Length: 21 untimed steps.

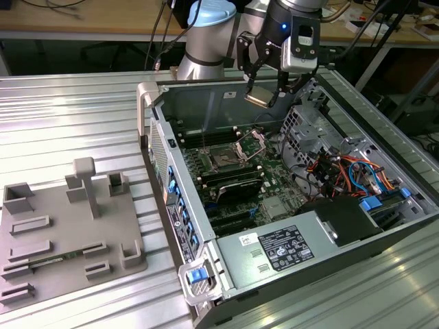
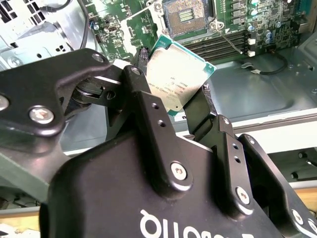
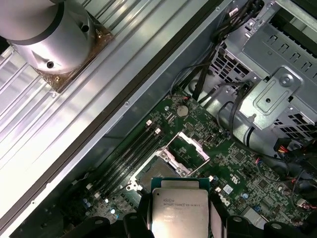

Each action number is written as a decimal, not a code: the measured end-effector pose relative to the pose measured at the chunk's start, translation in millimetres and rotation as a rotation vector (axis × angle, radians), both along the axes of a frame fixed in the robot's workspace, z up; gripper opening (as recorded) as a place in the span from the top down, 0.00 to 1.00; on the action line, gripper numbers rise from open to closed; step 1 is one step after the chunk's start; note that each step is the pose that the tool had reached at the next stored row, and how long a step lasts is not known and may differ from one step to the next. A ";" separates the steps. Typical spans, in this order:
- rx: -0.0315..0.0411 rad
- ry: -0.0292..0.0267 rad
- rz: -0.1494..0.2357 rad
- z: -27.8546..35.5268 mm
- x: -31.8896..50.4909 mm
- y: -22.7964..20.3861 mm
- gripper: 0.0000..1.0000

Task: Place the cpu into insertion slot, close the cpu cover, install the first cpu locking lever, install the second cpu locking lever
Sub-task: 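Place the cpu into insertion slot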

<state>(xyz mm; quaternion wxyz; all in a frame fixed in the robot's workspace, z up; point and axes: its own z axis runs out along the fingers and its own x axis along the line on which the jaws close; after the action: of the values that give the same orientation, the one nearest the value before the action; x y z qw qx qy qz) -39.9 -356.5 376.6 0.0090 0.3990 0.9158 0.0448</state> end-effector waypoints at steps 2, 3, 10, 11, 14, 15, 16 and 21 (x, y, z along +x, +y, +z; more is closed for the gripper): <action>0.0000 0.0000 -0.006 0.0 0.0 0.0 0.45; 0.0001 0.0000 -0.007 0.0 0.0 0.0 0.45; 0.0001 -0.0001 -0.023 0.0 0.0 0.0 0.45; 0.0000 0.0000 -0.026 0.0 0.0 0.0 0.45; 0.0001 0.0000 -0.033 0.0 0.0 0.0 0.45; 0.0000 0.0000 -0.035 0.0 0.0 0.0 0.45; 0.0001 0.0000 -0.037 0.0 0.0 0.0 0.45; 0.0001 0.0000 -0.046 0.0 0.0 0.0 0.45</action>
<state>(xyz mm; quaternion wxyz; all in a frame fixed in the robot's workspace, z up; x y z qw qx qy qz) -39.9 -356.5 376.6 0.0100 0.4201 0.9063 0.0446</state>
